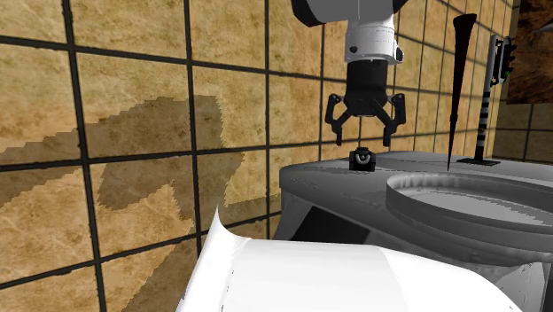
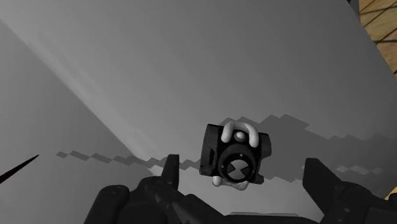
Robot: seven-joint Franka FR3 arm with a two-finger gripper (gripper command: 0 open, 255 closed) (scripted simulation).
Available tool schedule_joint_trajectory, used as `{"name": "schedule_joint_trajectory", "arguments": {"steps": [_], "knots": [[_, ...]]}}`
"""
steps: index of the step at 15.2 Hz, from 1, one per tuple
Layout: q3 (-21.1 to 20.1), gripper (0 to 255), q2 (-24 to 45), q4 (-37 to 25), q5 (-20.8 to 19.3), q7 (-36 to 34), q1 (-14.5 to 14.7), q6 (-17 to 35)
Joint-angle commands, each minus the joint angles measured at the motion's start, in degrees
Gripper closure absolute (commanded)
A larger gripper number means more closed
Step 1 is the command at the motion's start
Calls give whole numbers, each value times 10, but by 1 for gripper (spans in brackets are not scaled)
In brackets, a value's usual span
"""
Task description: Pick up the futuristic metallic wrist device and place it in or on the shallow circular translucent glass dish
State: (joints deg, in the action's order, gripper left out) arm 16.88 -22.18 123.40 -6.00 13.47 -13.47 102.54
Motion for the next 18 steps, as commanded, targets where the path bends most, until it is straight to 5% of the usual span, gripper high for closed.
{"name": "schedule_joint_trajectory", "arguments": {"steps": [1, 13, 14, 18], "knots": [[2, 0, 1, 13, -1, 0, -1, 15], [5, 0, 4, 46, -2, 0, -2, 50], [5, 255, 4, 46, -2, 0, -2, 50], [5, 255, 4, 46, -2, 0, -2, 50]]}}
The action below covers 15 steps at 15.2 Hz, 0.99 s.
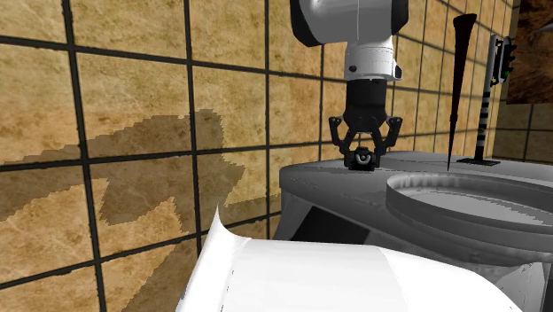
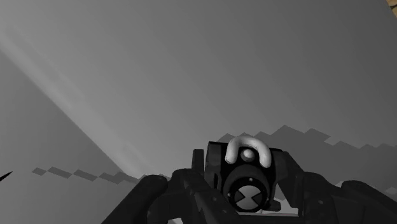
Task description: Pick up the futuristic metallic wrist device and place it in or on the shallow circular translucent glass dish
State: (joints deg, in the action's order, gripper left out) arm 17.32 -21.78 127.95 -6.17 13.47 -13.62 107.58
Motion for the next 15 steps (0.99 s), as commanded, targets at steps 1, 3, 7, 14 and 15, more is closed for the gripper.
{"name": "schedule_joint_trajectory", "arguments": {"steps": [1, 3, 7, 14, 15], "knots": [[0, 255, 1, 0, 0, 0, 0, 0], [0, 255, 0, 0, 0, 0, 0, 0], [-1, 255, -1, -14, 0, 0, 0, -15], [-5, 255, -2, -67, 3, 0, 2, -69], [-6, 255, -2, -75, 3, 1, 2, -77]]}}
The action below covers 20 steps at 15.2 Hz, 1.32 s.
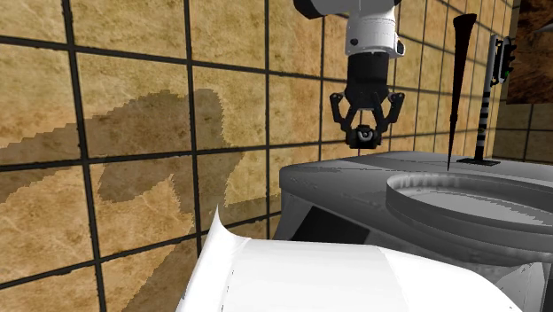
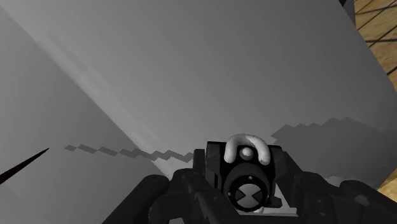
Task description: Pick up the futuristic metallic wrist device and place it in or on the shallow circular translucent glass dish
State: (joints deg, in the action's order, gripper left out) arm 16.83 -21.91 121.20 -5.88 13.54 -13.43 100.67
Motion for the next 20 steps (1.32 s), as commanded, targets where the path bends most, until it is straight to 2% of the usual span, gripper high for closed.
{"name": "schedule_joint_trajectory", "arguments": {"steps": [1, 9, 20], "knots": [[-1, 255, 0, -15, 1, 0, 0, -16], [-4, 255, 8, -84, 5, 2, 3, -76], [27, 255, -192, 56, -64, 63, -54, -128]]}}
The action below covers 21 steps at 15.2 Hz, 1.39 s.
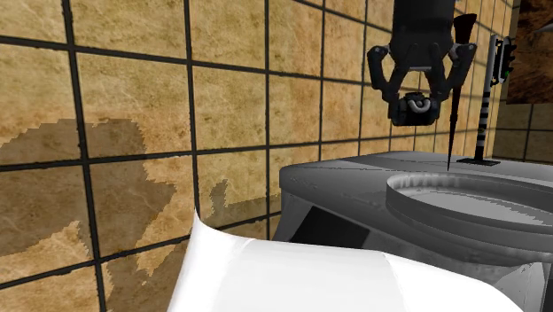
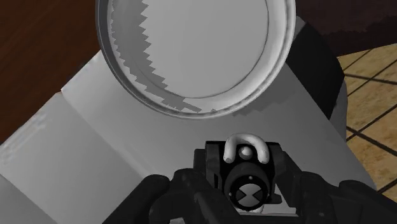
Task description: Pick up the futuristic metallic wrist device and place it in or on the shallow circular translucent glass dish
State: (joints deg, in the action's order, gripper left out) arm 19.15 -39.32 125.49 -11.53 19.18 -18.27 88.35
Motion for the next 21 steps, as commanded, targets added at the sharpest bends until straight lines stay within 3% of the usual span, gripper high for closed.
{"name": "schedule_joint_trajectory", "arguments": {"steps": [1, 8, 21], "knots": [[8, 255, -34, 21, -14, 14, -12, -11], [38, 255, -134, 60, -62, 70, -54, -64], [63, 255, -166, 172, -88, 64, -68, 17]]}}
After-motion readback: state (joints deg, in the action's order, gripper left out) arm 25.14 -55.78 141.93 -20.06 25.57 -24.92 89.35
